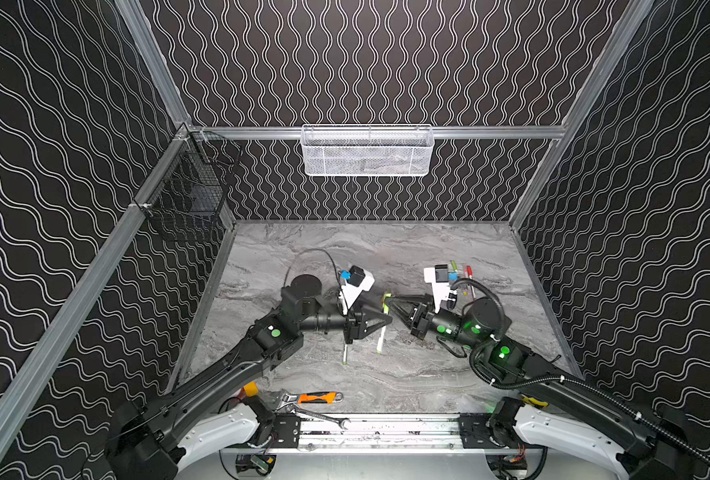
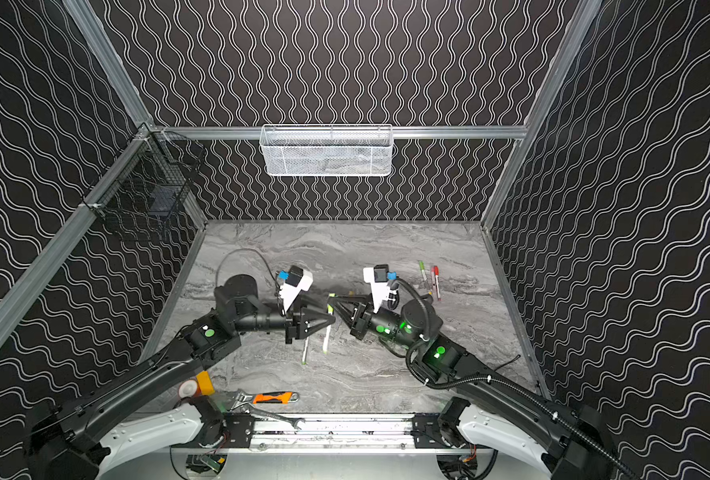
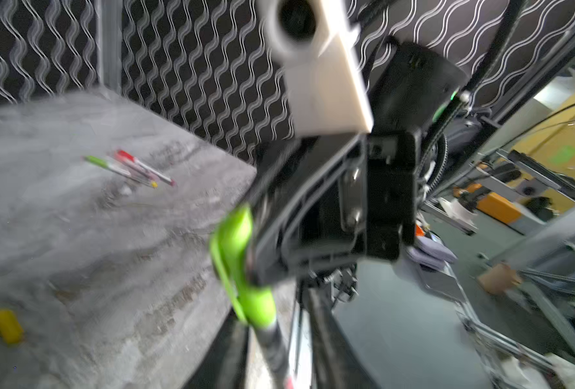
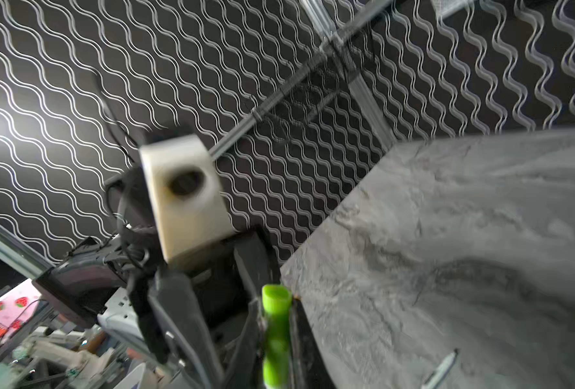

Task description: Insert the pens into the pen caps

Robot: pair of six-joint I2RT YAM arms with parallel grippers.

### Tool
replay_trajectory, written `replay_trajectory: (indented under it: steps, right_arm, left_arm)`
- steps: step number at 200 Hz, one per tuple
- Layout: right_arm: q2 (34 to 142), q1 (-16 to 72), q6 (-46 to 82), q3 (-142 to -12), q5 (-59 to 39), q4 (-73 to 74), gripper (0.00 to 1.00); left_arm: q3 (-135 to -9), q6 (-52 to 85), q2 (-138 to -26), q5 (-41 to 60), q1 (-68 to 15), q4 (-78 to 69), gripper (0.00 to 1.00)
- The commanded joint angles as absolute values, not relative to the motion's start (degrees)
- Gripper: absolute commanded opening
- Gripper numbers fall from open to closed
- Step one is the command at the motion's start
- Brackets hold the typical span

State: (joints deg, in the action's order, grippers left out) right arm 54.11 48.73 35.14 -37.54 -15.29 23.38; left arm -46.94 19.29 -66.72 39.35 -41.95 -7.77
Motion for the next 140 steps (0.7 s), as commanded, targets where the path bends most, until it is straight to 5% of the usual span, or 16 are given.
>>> replay_trajectory:
  steps: [1,17,79,140]
  right_arm:
    - [54.2,45.8,35.4,-41.3,-10.9,7.5,0.0]
    - [54.1,39.6,34.4,-43.9,-11.2,3.0,0.0]
    - [72.5,18.2,19.1,-56.5,-14.6,-19.0,0.0]
    - [100.9,11.8,6.1,-77.0,-3.9,-30.5,0.03]
  left_arm:
    - [-47.7,17.7,-65.6,39.7,-42.1,-18.2,0.73]
    - [-47.9,16.7,-64.1,39.2,-42.1,-14.7,0.98]
    - [-47.4,12.2,-55.2,34.1,-42.1,0.8,0.99]
    - [-51.1,7.0,-53.4,36.5,-42.1,15.8,0.99]
